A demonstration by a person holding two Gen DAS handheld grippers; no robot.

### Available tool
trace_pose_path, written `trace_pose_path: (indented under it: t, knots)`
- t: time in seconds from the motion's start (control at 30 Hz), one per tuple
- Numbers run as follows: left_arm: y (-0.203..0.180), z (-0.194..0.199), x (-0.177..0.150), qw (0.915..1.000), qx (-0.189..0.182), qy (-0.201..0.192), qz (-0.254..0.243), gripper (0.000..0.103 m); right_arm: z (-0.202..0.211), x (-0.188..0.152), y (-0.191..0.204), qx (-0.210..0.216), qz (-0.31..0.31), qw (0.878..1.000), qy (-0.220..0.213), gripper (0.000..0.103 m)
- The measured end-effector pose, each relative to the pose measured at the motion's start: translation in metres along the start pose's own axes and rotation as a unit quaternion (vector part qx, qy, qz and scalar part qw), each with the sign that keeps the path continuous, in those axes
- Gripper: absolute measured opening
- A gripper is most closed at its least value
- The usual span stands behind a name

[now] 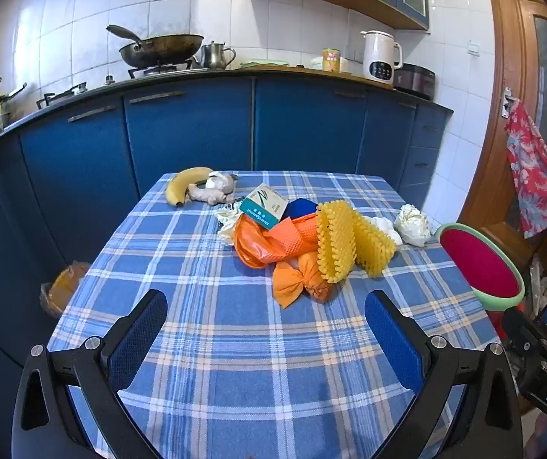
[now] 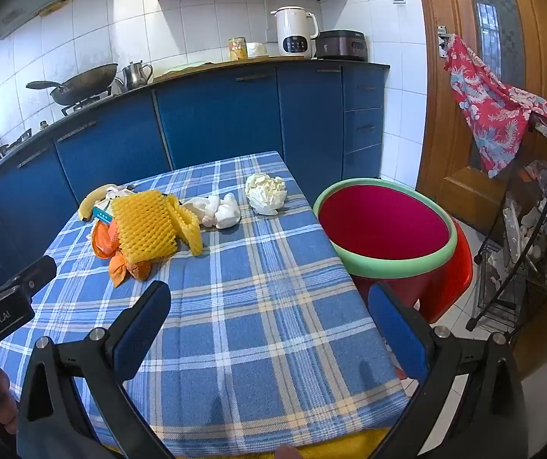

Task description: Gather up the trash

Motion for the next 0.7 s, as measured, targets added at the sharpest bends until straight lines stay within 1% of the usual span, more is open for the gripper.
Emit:
trace_pose_path:
  t: [0.7]
  knots:
    - [-0.0023,0.0011,-0.0039,1.0000,0.000,0.002,0.002,0.103,0.0028,0.0005,0.0003,-0.001,0.001,1.000,-0.005,0.102]
Point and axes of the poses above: each gripper's, at about its wrist camera, not at the fingertips, and z roughly against the way its jaws point, y to its left, x to its top, the point moved 4 cm from there along -z, roughly the way its jaws point, and after that the axes turned 2 degrees about x, right-handed, at the moved point
